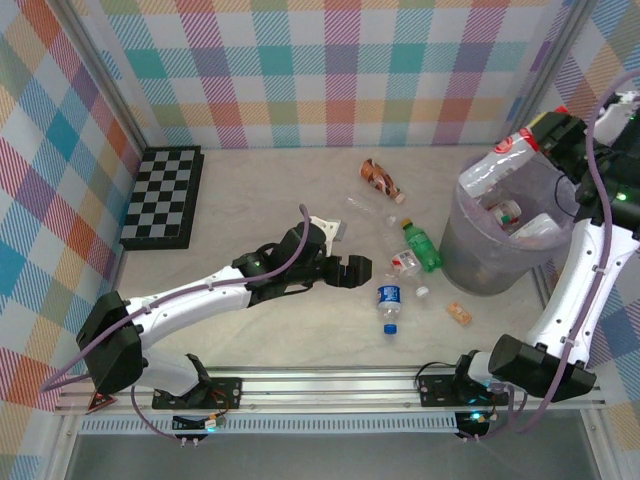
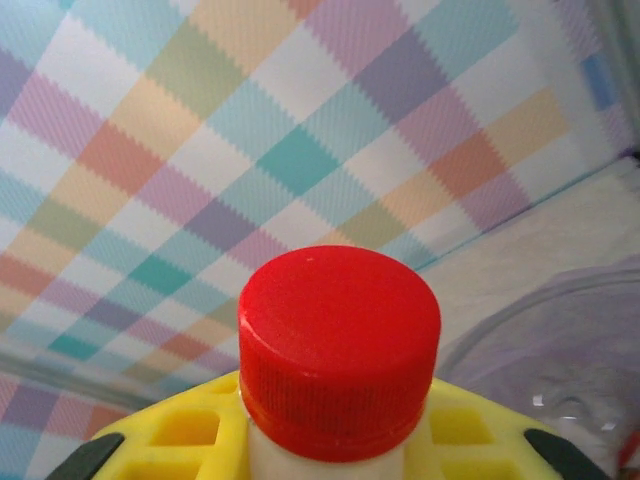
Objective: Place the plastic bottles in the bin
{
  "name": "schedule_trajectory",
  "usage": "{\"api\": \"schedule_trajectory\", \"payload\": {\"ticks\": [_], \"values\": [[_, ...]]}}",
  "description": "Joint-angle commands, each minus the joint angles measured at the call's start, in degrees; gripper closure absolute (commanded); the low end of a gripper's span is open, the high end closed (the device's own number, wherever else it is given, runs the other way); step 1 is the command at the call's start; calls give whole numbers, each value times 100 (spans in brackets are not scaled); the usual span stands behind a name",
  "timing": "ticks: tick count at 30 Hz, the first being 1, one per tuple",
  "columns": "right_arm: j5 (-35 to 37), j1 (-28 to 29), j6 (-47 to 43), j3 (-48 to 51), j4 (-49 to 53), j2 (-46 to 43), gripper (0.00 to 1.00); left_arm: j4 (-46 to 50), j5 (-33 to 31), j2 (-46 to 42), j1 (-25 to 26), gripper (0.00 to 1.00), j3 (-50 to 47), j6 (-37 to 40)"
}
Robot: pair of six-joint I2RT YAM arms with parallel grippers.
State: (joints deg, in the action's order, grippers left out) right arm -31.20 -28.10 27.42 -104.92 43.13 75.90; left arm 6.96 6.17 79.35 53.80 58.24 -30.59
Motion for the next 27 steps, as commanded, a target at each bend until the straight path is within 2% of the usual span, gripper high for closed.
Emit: {"api": "schedule_trajectory", "payload": {"ticks": [1, 6, 11, 19, 27], "values": [[400, -136, -290, -78, 66, -100, 77, -164, 86, 76, -45, 0, 33, -33], [1262, -135, -498, 131, -266, -138, 78, -201, 61, 67, -45, 0, -18, -91], [1822, -135, -614, 587, -870, -138, 80, -212, 6, -46, -45, 0, -161, -139], [1479, -54, -486, 1025, -1201, 189, 80, -299, -33, -69, -45, 0, -251, -190], [1689, 400, -612, 1528, -1275, 473, 80, -326, -48, -99, -45, 0, -322, -226]]}}
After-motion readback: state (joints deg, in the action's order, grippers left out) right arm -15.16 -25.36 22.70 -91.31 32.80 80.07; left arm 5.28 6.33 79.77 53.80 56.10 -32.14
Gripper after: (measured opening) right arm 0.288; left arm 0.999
